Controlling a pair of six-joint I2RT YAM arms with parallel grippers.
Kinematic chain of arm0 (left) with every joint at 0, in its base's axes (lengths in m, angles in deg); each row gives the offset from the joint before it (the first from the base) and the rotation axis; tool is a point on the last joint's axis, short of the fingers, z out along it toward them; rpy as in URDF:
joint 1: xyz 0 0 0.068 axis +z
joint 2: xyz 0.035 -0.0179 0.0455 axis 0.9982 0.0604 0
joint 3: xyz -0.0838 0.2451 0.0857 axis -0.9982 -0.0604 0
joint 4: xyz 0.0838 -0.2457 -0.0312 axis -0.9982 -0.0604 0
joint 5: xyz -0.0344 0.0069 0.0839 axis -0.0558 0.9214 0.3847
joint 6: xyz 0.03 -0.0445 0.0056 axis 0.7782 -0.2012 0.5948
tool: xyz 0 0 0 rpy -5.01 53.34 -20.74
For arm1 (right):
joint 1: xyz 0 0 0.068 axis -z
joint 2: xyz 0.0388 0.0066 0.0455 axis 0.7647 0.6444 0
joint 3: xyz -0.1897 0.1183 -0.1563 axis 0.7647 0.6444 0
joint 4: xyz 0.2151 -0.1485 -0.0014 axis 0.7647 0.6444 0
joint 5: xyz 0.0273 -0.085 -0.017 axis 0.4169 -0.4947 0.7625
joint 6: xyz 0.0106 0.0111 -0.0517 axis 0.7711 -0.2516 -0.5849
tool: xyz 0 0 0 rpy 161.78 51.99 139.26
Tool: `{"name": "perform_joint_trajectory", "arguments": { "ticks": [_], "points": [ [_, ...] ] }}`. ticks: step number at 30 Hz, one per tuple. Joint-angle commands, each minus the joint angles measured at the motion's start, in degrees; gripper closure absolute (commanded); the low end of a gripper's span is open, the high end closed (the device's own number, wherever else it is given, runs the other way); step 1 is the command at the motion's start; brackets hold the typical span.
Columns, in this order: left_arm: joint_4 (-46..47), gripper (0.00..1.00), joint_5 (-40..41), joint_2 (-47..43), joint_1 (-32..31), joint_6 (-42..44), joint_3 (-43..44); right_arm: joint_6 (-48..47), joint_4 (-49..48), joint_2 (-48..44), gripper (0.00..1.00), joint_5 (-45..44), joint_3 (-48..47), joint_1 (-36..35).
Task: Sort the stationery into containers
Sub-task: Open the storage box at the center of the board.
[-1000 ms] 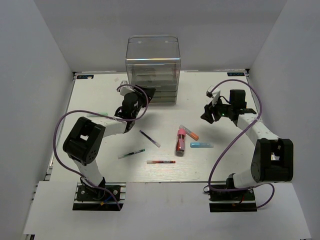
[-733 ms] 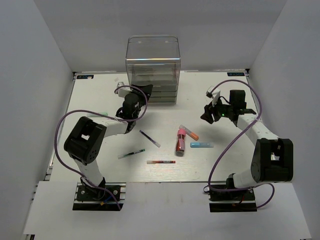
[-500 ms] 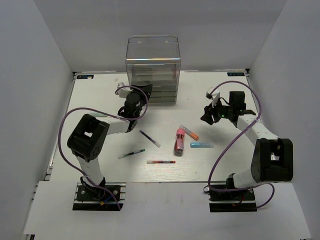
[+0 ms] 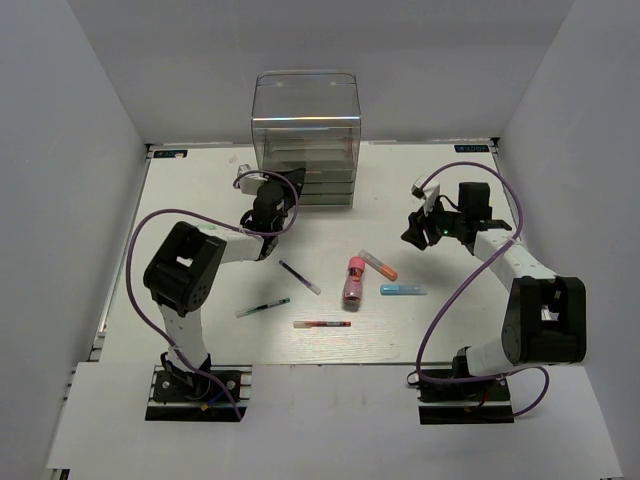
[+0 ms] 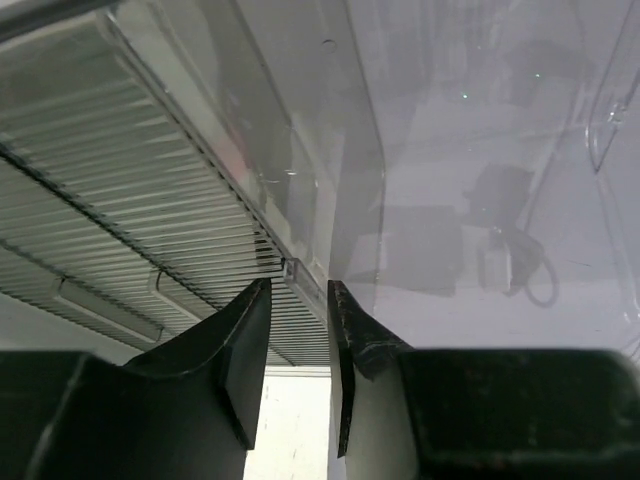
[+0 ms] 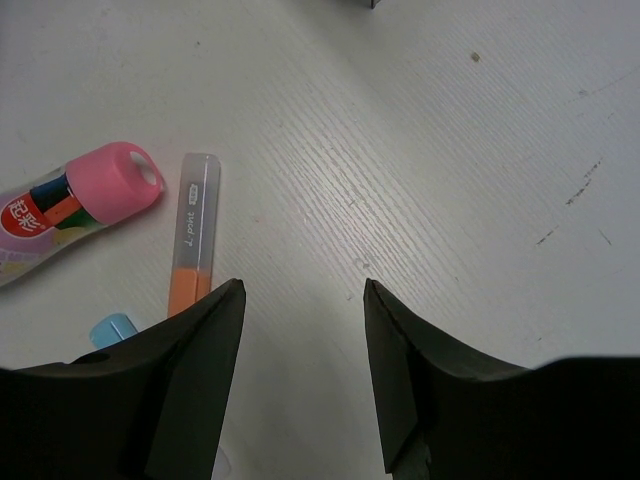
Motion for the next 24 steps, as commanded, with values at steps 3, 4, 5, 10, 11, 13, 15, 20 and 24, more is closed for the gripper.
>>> {"name": "perform_joint_trajectory", "arguments": {
  "ticks": [3,4,5,10,11,13,15,20,24],
  "points": [
    [3.68,0.66,1.57,0.54,0.54,-0.27,1.87,-0.89,-1.04,-0.72,0.43,0.43,0.75,0.08],
    [4.29,0.68,1.57,0.54,0.54,-0.27,1.87,-1.06,-1.21,-0.8,0.43,0.34,0.67,-0.09],
    [4.29,0.71,1.57,0.54,0.54,-0.27,1.87,-1.15,-1.13,-0.8,0.43,0.34,0.84,0.08],
    [6.14,0.86,1.57,1.59,0.54,-0.8,1.26,-1.06,-1.04,-0.8,0.44,0.43,0.75,0.08],
    [7.01,0.88,1.57,1.6,0.54,-0.8,1.25,-1.06,-1.04,-0.8,0.44,0.52,0.75,0.08],
    [7.72,0.96,1.04,1.6,0.54,-0.8,0.73,-1.33,-0.95,-0.89,0.44,0.43,0.67,0.17],
    [8.33,1.0,1.04,1.6,0.54,-1.32,0.12,-1.33,-0.78,-0.81,0.44,0.43,0.75,0.0],
    [11.23,1.0,-0.79,-0.51,-0.51,-1.33,-1.03,-1.76,-0.16,-1.24,0.44,0.95,0.76,-0.09],
    [13.16,1.0,-3.0,-3.4,-0.51,-1.33,-3.22,-1.94,0.19,-1.59,0.44,1.3,0.75,-0.01]
  ]
}}
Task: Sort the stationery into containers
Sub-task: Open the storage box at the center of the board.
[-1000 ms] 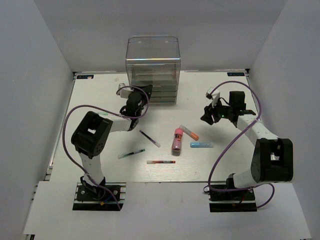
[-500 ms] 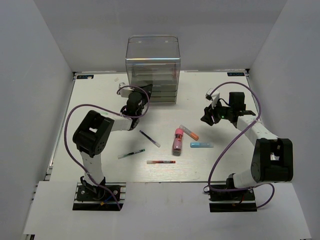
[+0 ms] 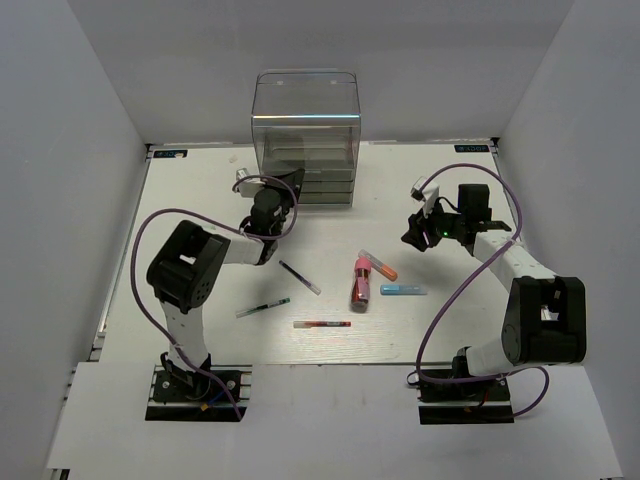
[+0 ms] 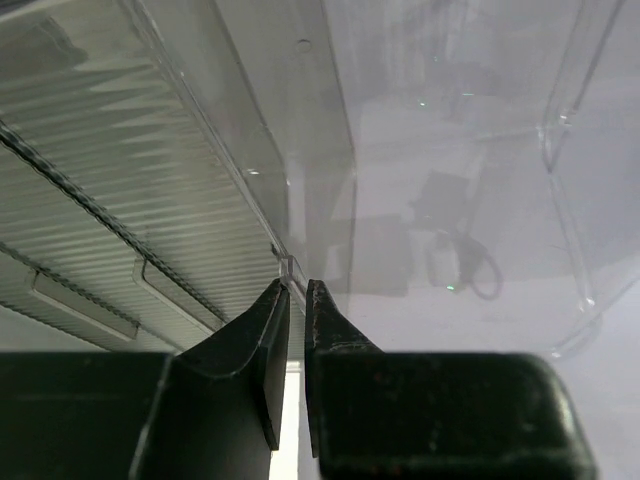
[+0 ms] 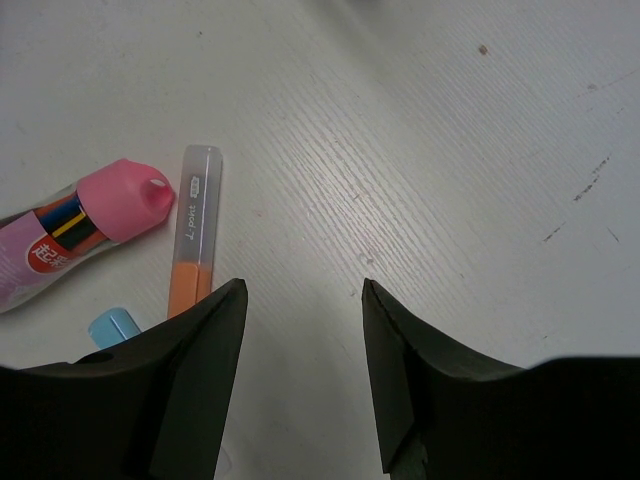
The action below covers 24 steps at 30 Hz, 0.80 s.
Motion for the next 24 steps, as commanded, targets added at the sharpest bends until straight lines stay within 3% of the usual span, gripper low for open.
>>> {"name": "perform_joint_trajectory", "arguments": {
  "ticks": [1,9,13,14,16,17,24],
  "points": [
    [4.56,1.0,-2.67,-6.27,-0.38,0.75,-1.44,-1.18,0.06,-1.42,0.44,1.4,0.06,-0.09],
    [4.56,1.0,-4.43,-12.69,-0.91,1.8,-6.88,-3.81,1.37,-1.33,0.41,6.38,-0.47,-0.44],
    [4.03,1.0,-5.49,-14.8,-0.91,3.82,-8.02,-11.88,5.06,-1.51,0.3,14.74,-0.65,-0.27],
    [4.03,1.0,-5.49,-14.81,-0.91,4.35,-8.03,-20.08,7.94,-1.86,0.28,16.06,-0.3,-0.44],
    [4.03,1.0,-6.1,-15.33,-0.91,4.35,-8.03,-26.11,10.51,-2.12,0.23,21.41,0.05,-1.15],
    [4.03,1.0,-6.1,-15.94,-0.91,4.35,-8.03,-36.15,13.04,-2.04,0.21,22.74,0.32,-1.5],
    [4.03,1.0,-6.1,-17.17,-0.91,5.41,-8.56,-62.5,23.78,-0.02,0.15,22.58,-0.74,-6.15]
  ]
}}
